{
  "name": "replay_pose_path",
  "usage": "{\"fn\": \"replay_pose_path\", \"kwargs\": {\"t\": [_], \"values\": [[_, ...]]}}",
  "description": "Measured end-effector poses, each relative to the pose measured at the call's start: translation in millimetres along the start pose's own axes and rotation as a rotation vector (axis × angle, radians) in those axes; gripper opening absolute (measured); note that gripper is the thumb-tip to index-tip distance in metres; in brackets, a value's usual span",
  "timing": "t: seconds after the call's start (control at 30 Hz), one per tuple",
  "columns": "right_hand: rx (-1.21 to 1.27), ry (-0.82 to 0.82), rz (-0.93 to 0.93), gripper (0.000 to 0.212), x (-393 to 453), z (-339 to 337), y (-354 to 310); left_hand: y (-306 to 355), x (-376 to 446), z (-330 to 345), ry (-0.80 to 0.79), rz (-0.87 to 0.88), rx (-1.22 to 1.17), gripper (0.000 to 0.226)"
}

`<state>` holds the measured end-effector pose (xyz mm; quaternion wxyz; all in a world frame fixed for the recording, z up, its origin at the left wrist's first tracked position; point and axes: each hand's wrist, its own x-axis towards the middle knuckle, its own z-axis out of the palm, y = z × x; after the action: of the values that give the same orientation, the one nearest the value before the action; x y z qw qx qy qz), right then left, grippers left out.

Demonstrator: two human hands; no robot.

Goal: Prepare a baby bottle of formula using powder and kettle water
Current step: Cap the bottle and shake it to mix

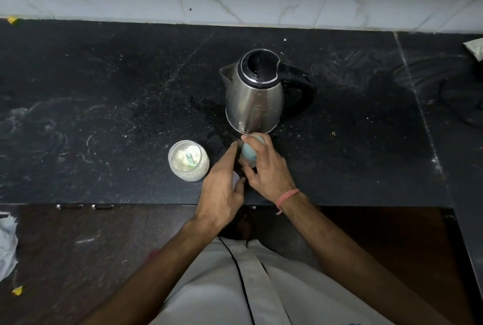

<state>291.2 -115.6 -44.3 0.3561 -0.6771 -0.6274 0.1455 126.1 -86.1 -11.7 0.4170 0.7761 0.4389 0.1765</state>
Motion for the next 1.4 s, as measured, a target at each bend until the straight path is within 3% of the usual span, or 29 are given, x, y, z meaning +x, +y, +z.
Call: {"fn": "replay_pose_path", "kwargs": {"t": [0.13,0.23,0.37,0.43,0.47,0.6,0.63,0.73,0.77,0.87,0.97,1.0,1.1,1.13,1.2,1.23,1.33,1.4], "values": [[0.004,-0.024,0.038,0.076,0,-1,-6,-4,-37,-12,0.11,0.089,0.023,0.057],[0.131,0.024,0.176,0.082,4,-9,-13,-15,-56,-23,0.236,0.134,0.076,0.027],[0.675,0.442,0.553,0.093,10,-39,-36,-39,-78,-40,0.408,-0.009,0.065,0.033],[0.987,0.717,0.772,0.091,3,-54,-53,-53,-86,-48,0.462,-0.093,0.115,0.046],[1.077,0.754,0.847,0.089,-3,-62,-58,-60,-89,-51,0.478,-0.125,0.146,0.056],[1.089,0.261,0.799,0.081,-24,-80,-64,-83,-87,-56,0.388,-0.207,0.289,0.112],[1.109,0.302,0.786,0.081,-27,-82,-67,-88,-83,-56,0.344,-0.219,0.334,0.128],[1.139,0.681,0.818,0.079,-30,-80,-72,-98,-69,-56,0.215,-0.243,0.477,0.16],[1.147,0.661,0.823,0.078,-30,-80,-72,-100,-66,-56,0.186,-0.252,0.511,0.165],[1.115,0.353,0.843,0.072,-33,-82,-72,-109,-60,-52,0.121,-0.281,0.566,0.169],[1.202,0.576,0.854,0.064,-32,-80,-69,-118,-61,-46,0.063,-0.289,0.623,0.167],[1.217,0.568,0.867,0.062,-31,-79,-67,-121,-62,-45,0.051,-0.291,0.636,0.166],[1.126,0.199,0.851,0.064,-30,-77,-60,-122,-59,-45,0.047,-0.304,0.653,0.164],[1.124,0.214,0.834,0.064,-30,-75,-55,-122,-58,-45,0.036,-0.31,0.659,0.163],[1.203,0.4,0.826,0.062,-27,-76,-47,-123,-57,-43,0.047,-0.314,0.677,0.161],[1.216,0.397,0.818,0.062,-26,-76,-44,-124,-57,-42,0.048,-0.312,0.686,0.161],[1.116,0.061,0.739,0.068,-26,-76,-42,-122,-56,-40,0.034,-0.324,0.702,0.163],[1.142,0.129,0.736,0.069,-28,-73,-39,-123,-53,-39,0.031,-0.359,0.688,0.167]]}}
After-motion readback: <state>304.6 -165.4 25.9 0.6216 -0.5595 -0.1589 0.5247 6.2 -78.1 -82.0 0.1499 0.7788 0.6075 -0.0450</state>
